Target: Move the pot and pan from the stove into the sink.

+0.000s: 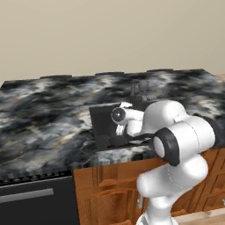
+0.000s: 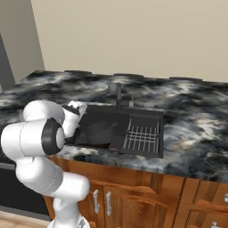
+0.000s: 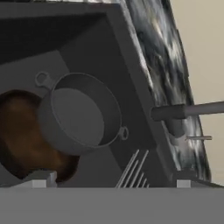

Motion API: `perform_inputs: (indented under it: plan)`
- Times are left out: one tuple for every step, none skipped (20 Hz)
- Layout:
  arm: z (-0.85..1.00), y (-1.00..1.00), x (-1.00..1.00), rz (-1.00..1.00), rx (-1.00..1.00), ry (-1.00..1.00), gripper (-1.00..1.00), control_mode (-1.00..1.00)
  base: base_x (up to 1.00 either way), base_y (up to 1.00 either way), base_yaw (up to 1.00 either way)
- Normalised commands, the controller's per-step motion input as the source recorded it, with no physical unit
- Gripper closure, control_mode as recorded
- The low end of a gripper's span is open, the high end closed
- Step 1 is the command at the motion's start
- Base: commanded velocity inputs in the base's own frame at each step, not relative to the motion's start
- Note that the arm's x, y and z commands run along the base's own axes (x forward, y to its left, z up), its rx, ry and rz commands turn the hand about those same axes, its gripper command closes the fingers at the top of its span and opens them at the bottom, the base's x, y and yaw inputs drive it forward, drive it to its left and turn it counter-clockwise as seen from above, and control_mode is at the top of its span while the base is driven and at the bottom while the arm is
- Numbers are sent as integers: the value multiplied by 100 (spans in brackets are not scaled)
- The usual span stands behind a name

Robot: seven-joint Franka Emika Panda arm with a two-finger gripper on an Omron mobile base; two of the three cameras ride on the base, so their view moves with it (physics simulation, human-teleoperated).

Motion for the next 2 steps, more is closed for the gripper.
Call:
perform_inputs:
  plan:
    - [14, -17, -51, 0, 11, -50, -100, -100, 0, 0, 0]
    - [15, -20, -51, 0, 12, -50, -100, -100, 0, 0, 0]
